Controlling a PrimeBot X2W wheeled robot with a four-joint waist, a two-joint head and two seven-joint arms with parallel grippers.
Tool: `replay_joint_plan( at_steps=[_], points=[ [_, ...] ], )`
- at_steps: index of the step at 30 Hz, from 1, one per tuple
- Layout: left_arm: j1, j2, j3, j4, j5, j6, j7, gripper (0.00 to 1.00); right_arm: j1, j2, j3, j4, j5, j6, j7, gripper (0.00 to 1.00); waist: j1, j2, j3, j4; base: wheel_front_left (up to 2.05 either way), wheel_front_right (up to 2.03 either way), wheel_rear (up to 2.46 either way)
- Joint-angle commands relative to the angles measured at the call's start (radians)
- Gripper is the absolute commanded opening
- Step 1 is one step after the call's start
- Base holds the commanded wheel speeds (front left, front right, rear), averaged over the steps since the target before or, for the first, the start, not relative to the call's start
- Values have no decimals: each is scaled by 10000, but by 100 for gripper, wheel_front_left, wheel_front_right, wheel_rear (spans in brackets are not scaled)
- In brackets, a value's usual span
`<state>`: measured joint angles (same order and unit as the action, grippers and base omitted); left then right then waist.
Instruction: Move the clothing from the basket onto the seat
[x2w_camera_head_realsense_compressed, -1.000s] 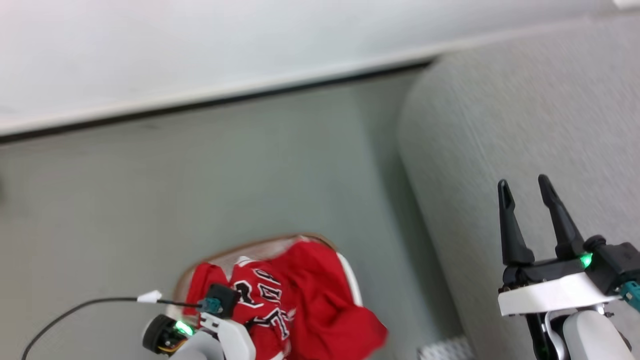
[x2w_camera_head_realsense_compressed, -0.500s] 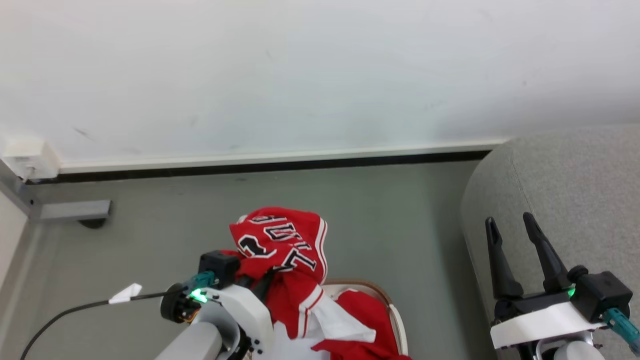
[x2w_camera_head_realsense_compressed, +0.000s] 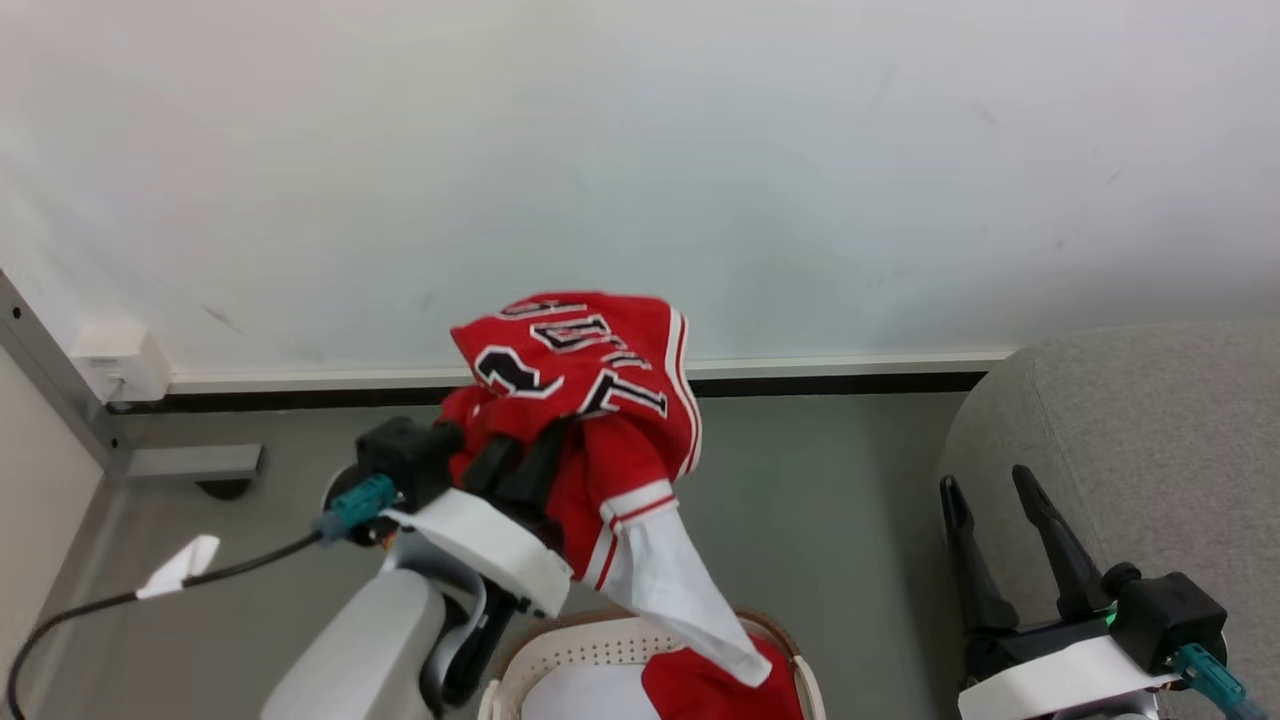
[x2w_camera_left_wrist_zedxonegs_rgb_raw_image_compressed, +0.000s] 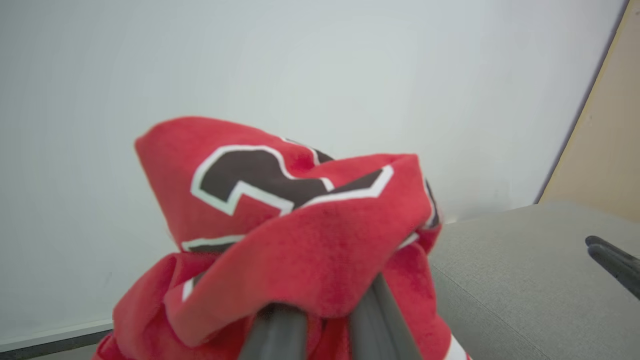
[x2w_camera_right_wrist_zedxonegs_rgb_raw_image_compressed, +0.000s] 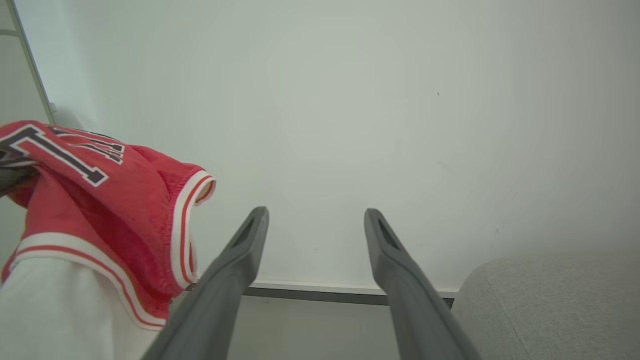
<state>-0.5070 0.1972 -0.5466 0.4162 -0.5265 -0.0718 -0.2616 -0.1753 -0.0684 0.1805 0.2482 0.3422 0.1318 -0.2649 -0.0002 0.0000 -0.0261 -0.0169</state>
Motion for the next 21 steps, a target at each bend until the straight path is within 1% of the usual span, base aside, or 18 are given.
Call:
replay_joint_plan(
  at_steps=[1,7,11,14,18,21],
  points=[
    [-133,132,87,-316,-85,48,91,0,154,-39,30,15,52,-21,9,100,2,0,-41,27,0,0,0],
    [52,287,95,-1218,-206,278,495,0,270,-37,226,34,199,-21,9,100,2,0,-81,111,0,0,0],
    [237,295,40,-1444,-263,360,646,0,269,-122,344,-10,301,-21,9,100,2,0,-19,200,0,0,0],
    [265,286,-21,-1517,-268,374,688,0,141,-180,642,-110,469,-21,9,100,2,0,59,278,0,0,0],
    [267,207,-116,-1441,-238,381,649,0,-94,-351,1428,-261,827,-21,9,100,2,0,138,351,0,0,0],
    [318,133,-212,-1308,-223,362,570,0,-247,-527,2483,-338,1352,-21,9,100,2,0,152,407,0,0,0]
  ],
)
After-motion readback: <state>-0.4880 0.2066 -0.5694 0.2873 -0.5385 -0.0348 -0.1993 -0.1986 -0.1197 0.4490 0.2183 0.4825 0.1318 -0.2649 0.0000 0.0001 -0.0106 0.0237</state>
